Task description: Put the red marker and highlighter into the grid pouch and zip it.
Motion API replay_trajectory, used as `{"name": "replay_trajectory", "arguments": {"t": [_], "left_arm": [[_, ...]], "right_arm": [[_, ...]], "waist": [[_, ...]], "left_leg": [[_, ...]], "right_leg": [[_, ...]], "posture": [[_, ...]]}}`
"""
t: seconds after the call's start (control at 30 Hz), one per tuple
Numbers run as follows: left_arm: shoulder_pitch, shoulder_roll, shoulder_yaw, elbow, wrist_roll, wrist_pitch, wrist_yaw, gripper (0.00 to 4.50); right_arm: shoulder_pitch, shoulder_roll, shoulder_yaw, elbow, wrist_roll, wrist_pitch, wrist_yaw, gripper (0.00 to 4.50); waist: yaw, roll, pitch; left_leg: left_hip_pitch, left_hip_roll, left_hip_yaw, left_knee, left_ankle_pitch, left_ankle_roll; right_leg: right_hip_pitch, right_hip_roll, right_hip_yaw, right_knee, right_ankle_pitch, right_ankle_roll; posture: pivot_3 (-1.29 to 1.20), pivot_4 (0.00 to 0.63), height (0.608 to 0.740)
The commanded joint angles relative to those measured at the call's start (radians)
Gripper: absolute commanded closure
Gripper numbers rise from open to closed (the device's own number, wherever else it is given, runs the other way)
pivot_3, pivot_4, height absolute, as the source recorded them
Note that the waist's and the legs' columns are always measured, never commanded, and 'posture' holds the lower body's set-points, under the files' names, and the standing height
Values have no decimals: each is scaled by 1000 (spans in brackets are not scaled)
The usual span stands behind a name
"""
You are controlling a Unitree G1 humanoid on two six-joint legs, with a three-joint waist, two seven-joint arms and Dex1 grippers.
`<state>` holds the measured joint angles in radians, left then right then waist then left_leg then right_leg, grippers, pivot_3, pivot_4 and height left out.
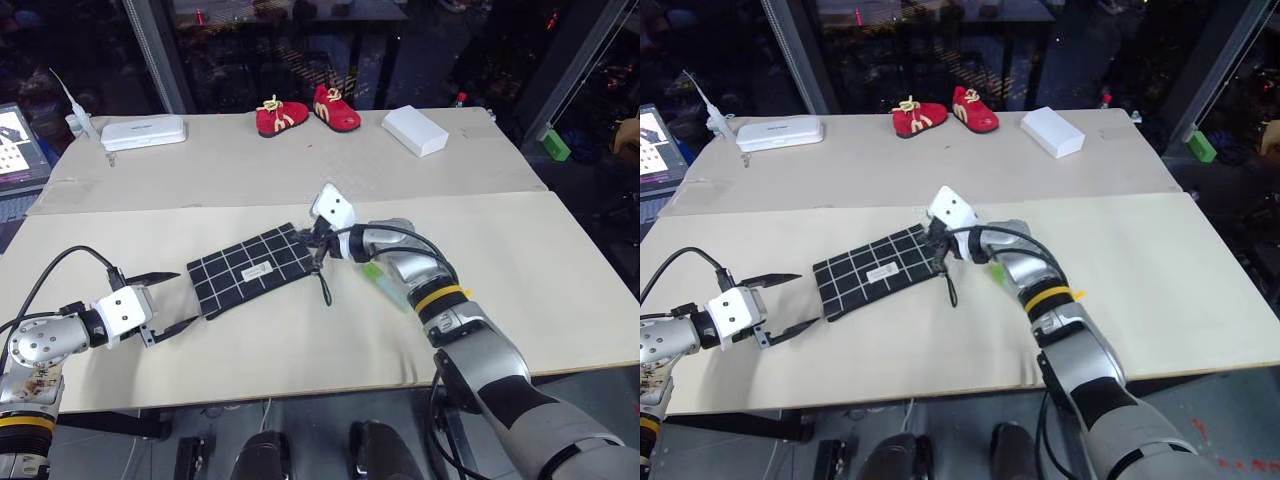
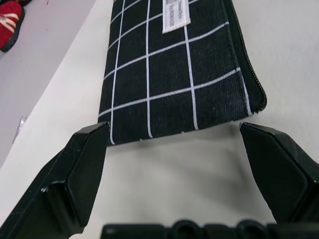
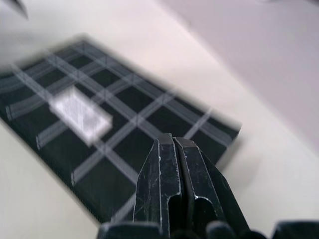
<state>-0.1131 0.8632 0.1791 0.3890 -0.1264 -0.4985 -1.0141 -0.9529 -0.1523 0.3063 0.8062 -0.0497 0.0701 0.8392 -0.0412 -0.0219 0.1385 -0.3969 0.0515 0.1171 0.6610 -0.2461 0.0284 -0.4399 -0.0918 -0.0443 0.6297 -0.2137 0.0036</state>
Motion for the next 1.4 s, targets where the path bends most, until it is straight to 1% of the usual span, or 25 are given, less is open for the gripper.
{"name": "replay_trajectory", "arguments": {"t": [0.03, 0.17, 0.23, 0.57, 0.73, 0.83, 0.93, 1.27, 1.4], "left_arm": [[-20, 19, 13, -1, -23, -5, -2, 0], [-34, 27, 9, 26, -12, -21, -10, 0], [-41, 33, 1, 39, -2, -34, -19, 0], [-92, 72, -88, 135, 87, -206, -48, 0], [-176, 31, -130, 220, 149, -313, 24, 0], [-237, 13, -141, 291, 220, -408, 123, 0], [-291, -9, -151, 347, 235, -463, 181, 0], [-354, -32, -206, 492, 259, -588, 255, 0], [-350, -57, -231, 504, 224, -617, 226, 0]], "right_arm": [[31, -6, 50, 28, -69, -56, -2, 4459], [47, -17, 101, 71, -148, -109, -35, 4459], [41, -20, 106, 87, -173, -120, -63, 4459], [9, -13, 77, 98, -166, -134, -72, 4459], [7, -4, 66, 93, -153, -132, -69, 4459], [16, -11, 76, 76, -160, -145, -50, 4459], [31, -22, 87, 46, -164, -149, -18, 4459], [25, -29, 80, 42, -164, -142, -19, 4459], [21, -26, 80, 49, -165, -143, -19, 4459]], "waist": [[-1, 0, 0], [-2, -1, -1], [-2, -1, -1], [0, -1, -1], [4, -1, -1], [3, -1, -1], [3, -1, -1], [4, -1, -1], [5, -1, -1]], "left_leg": [[0, 0, 0, 0, 0, 0], [4, 0, 1, 0, 0, 0], [7, 0, 1, 0, 0, 0], [13, 1, 1, 0, 0, 0], [13, 1, 1, 0, 0, 0], [12, 0, 1, 0, 0, 0], [11, 0, 1, 0, 0, 0], [8, 0, 1, 0, 0, 0], [8, 0, 1, 0, 0, 0]], "right_leg": [[0, 0, 0, 0, 0, 0], [2, 0, 1, -1, 0, 0], [4, -1, 1, 0, 0, 0], [10, -1, 1, 0, -1, -1], [10, -1, 0, 0, -1, -1], [10, -1, 0, 0, -1, -1], [9, -1, 0, -1, -1, -1], [7, -2, -1, -1, -1, -1], [7, -2, -1, -1, -1, -1]], "posture": [[0, 150, 740], [0, 150, 740], [0, 150, 740], [0, 150, 740], [0, 150, 740], [0, 150, 740], [0, 150, 740], [0, 150, 740], [0, 150, 740]]}}
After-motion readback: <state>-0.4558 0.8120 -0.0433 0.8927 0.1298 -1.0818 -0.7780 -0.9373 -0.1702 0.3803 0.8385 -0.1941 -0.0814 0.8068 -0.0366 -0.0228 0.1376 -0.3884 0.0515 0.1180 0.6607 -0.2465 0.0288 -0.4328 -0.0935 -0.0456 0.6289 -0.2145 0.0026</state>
